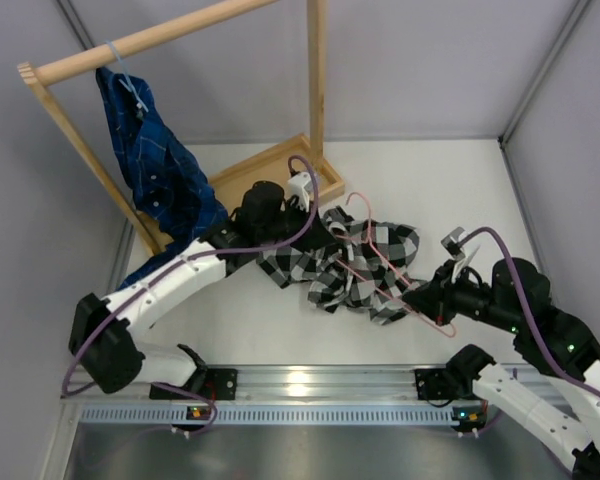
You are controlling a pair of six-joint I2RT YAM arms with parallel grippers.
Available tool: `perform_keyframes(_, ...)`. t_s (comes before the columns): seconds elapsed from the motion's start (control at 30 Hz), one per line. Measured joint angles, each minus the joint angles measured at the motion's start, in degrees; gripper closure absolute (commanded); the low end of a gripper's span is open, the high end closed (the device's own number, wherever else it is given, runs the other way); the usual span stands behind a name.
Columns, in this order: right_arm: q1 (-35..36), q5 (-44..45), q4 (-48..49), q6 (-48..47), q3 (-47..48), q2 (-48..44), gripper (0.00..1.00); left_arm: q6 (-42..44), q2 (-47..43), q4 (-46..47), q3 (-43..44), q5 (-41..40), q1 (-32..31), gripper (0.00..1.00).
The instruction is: Place the shirt on the hanger
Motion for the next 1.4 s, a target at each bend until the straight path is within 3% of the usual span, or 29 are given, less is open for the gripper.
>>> perform_keyframes(0.2,-0.07,-7.80,15.47,1.25,-12.66,-4.74,1.00,3.52,-10.43,-6.01,2.67,2.03,-5.66,1.00)
perform_keyframes(0.4,-0.07,-14.08,25.16,-0.68,-14.05,-4.92,1.00,7.87,-14.38,-16.24,11.06,0.15,-9.44,1.00)
perform_keyframes(0.57,-0.07,-16.06,33.27,0.39,-14.69,-2.71,1.00,10.99,-14.27,-24.81,20.48,-1.42,-10.40,1.00)
perform_keyframes(0.77,-0.07,-14.32,47.82,5.75,-22.36,-8.15,1.00,13.62,-11.76,-30.03,28.41,-7.89,-17.81,1.00)
perform_keyframes(1.0,-0.07,-10.75,50.64,7.91,-26.21,-8.81,1.00,14.84,-4.33,-34.60,31.15,-21.14,-23.08,1.00)
perform_keyframes(1.03,-0.07,-10.21,50.86,8.20,-26.97,-9.42,1.00,15.02,-3.19,-35.08,31.61,-22.58,-23.43,0.95)
perform_keyframes(1.07,-0.07,-9.64,51.15,8.35,-27.96,-10.27,1.00,15.15,-2.29,-35.56,32.15,-23.69,-23.80,0.82)
perform_keyframes(1.13,-0.07,-8.20,51.71,8.70,-30.27,-12.94,1.00,15.87,-1.29,-36.28,33.27,-24.39,-24.37,0.66)
perform_keyframes(1.17,-0.07,-7.37,52.06,8.79,-31.45,-14.60,1.00,16.33,-1.14,-36.54,33.92,-24.30,-24.65,0.54)
perform_keyframes(1.2,-0.07,-6.25,52.48,9.03,-32.72,-16.74,1.00,16.94,-1.09,-36.83,34.71,-23.96,-24.87,0.07)
perform_keyframes(1.23,-0.07,-5.35,52.72,9.14,-33.79,-18.51,1.00,17.94,-1.11,-37.09,35.67,-23.67,-25.07,0.02)
perform_keyframes(1.4,-0.07,-1.64,54.18,9.66,-36.87,-25.14,1.00,22.12,-3.02,-36.92,39.01,-25.55,-25.20,0.02)
